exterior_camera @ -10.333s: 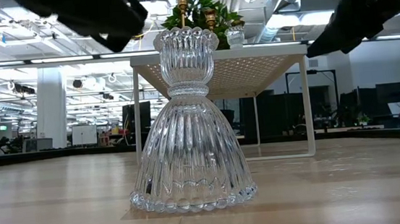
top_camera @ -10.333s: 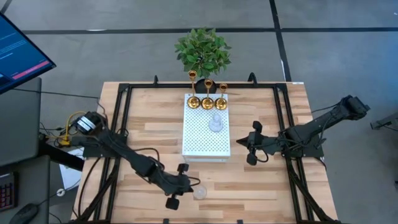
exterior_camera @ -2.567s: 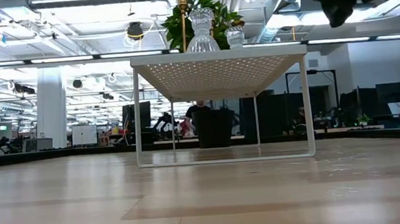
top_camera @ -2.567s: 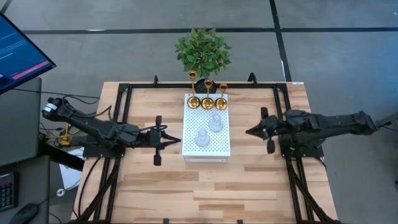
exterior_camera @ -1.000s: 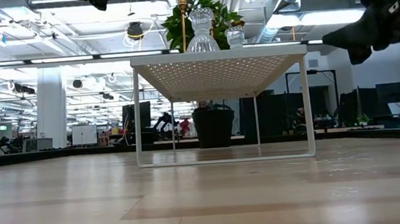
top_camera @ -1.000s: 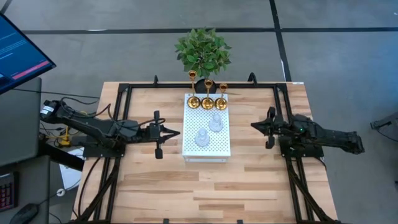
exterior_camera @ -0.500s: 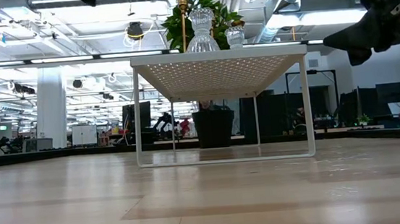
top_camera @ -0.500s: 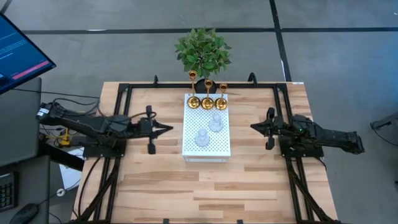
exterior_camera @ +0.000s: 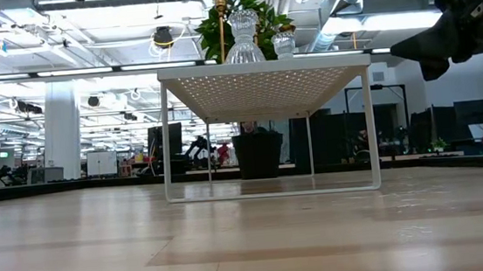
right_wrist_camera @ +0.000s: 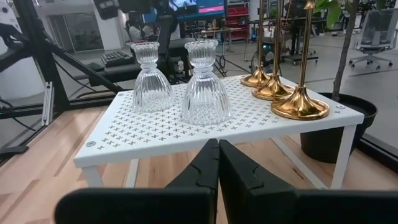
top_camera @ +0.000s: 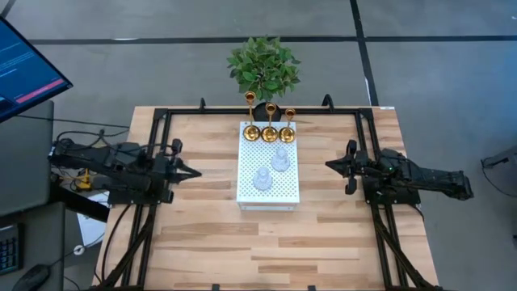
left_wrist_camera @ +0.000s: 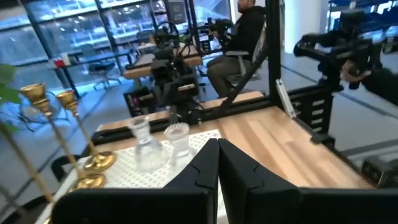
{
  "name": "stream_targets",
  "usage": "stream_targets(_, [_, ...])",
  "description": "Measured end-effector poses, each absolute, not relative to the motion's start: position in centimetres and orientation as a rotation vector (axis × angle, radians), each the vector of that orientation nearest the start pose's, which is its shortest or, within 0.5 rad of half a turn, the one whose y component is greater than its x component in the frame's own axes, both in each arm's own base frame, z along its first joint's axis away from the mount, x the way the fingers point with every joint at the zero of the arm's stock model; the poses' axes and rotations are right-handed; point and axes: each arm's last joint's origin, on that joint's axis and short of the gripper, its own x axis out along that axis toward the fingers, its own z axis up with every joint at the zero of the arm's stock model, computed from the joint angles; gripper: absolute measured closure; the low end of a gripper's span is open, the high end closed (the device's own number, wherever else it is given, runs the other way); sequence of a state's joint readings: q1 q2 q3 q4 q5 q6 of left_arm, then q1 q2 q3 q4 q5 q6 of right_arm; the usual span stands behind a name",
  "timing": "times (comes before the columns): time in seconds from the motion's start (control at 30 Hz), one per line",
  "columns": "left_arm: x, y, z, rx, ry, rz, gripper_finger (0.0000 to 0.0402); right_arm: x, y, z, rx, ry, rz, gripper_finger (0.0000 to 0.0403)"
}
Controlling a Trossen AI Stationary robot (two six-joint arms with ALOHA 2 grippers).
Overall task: Pick & Place candle stick holders
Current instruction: Return to Home Position
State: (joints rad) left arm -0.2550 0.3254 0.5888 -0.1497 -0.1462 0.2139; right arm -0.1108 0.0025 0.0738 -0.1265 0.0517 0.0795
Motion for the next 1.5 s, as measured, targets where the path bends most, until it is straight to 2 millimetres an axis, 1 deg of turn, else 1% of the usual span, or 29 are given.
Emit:
stream_targets(0.13, [7.8, -1.6, 29.7, 0.218, -0.121, -0.093, 0.0394, 9.2, -1.2, 17.6, 0.081, 0.049, -0.165, 0.0403])
stream_targets(0.27, [7.7, -1.6, 26.9, 0.164, -0.144, -0.094, 0.0394, 9.2, -1.2, 17.6, 0.079, 0.049, -0.165, 0.0403])
stream_targets(0.47, [8.0, -1.6, 23.2, 0.133, -0.206, -0.090, 0.0394, 9.2, -1.2, 17.6, 0.063, 0.052, -0.165, 0.0403])
stream_targets(0.57, [8.3, -1.7, 21.5, 0.135, -0.196, -0.090, 0.0394, 9.2, -1.2, 17.6, 0.045, 0.055, -0.164, 0.0403])
stream_targets(0.87, [8.9, -2.0, 19.5, 0.125, -0.159, -0.140, 0.0394, 9.1, -1.2, 17.1, 0.027, 0.104, -0.164, 0.0403])
stream_targets(1.13, [9.4, -2.1, 17.6, 0.128, -0.107, -0.145, 0.0394, 9.1, -1.2, 17.1, -0.004, 0.115, -0.160, 0.0403])
stream_targets(1.5, [9.4, -2.2, 17.4, 0.129, -0.102, -0.145, 0.0394, 9.1, -1.2, 17.1, -0.004, 0.116, -0.162, 0.0403])
